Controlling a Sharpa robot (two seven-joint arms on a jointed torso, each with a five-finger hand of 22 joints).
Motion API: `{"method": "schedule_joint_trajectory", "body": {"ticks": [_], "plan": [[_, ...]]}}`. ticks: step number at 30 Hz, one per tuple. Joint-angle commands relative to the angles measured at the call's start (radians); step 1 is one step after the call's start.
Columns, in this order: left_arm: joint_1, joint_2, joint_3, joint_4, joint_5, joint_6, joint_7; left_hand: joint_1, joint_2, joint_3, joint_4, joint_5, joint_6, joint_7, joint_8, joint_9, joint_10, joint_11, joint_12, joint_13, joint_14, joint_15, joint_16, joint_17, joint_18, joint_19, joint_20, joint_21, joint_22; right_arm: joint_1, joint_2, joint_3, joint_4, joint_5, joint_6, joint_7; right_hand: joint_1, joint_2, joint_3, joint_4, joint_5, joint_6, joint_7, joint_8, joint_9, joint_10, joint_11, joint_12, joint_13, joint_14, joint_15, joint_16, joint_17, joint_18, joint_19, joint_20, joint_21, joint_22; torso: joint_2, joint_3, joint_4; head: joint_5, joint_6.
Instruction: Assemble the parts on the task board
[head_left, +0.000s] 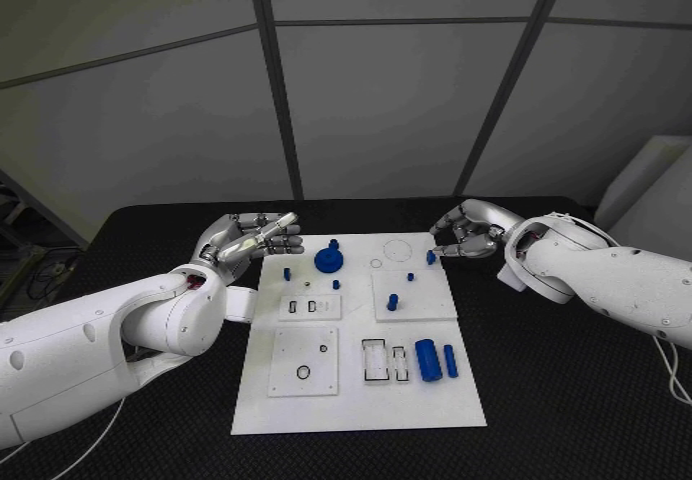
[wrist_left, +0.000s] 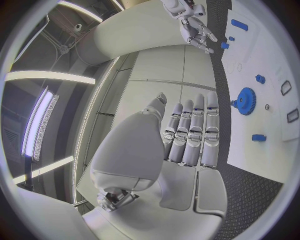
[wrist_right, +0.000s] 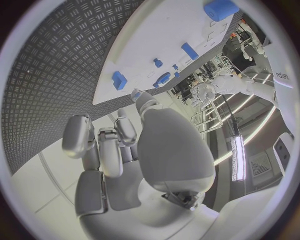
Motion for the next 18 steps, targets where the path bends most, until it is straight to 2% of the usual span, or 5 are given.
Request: {"method": "schedule_joint_trajectory", "body": {"ticks": [1,18], "plan": [[0.002,0.001,0.001,0.0,-0.011,0.013,0.0,-0.003,0.004,0.002,-0.002,-0.004,-0.002,0.007,-0.004,-0.001,0.0,0.006,-0.006,0.0,-0.005,0.001,-0.004,0.001,-0.003,0.005,-0.001,0.002,-0.001,0.0,0.001,0.001,-0.005,0.008,0.045,0.017,0.006,-0.008,-0.004,-0.002,0.007,0.009,0.0,-0.004,0.0,-0.002,0.0,0.001,0.001,0.089,0.002,-0.003,0.199,-0.011,-0.004,-0.002,-0.004,0.002,0.0,0.0,0.0004,0.0,-0.002],[0.002,0.002,0.001,-0.003,-0.011,0.013,-0.001,-0.003,0.004,0.002,-0.002,-0.004,-0.002,0.007,-0.004,-0.001,0.0,0.006,-0.006,0.0,-0.005,0.001,-0.004,0.001,-0.003,0.005,-0.001,0.002,-0.001,-0.015,0.032,0.0,-0.043,-0.001,0.087,0.005,0.012,-0.005,-0.008,-0.007,0.014,0.023,-0.001,0.002,0.003,0.0,0.0,0.004,0.005,0.089,0.002,-0.002,0.201,-0.011,-0.003,-0.001,-0.003,0.003,0.0,0.0003,-0.0009,0.004,-0.011]]}}
